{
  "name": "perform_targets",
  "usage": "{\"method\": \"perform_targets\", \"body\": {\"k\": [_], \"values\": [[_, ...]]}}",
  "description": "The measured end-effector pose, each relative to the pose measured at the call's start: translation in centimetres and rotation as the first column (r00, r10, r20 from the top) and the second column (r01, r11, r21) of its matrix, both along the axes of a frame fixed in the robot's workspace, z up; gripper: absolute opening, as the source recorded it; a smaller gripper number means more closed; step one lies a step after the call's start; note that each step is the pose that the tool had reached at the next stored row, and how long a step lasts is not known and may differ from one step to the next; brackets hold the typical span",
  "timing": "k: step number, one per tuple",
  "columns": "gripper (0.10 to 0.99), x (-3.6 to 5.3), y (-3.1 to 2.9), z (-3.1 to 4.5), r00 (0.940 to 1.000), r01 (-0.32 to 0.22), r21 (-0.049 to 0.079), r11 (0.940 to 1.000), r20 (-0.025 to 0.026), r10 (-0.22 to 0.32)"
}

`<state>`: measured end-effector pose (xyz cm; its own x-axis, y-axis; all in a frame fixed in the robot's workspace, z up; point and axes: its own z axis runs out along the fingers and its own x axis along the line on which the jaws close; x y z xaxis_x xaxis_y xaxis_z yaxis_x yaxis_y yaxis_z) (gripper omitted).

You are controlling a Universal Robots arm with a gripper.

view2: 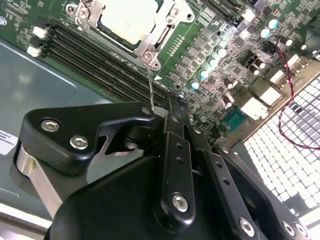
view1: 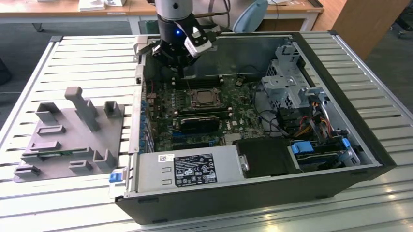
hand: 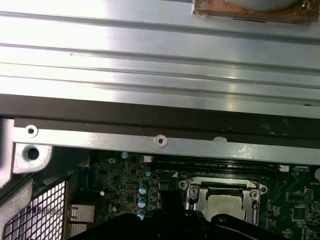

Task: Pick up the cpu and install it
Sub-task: 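Install the first cpu locking lever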

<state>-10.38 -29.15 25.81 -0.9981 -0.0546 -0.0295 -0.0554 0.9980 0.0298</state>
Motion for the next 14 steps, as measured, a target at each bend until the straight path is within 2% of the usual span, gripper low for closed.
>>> {"method": "perform_targets", "body": {"k": [14], "values": [[0.106, 1.42, 0.0, -0.01, 1.0, 0.0, 0.0, 1.0, 0.0, 0.0]]}}
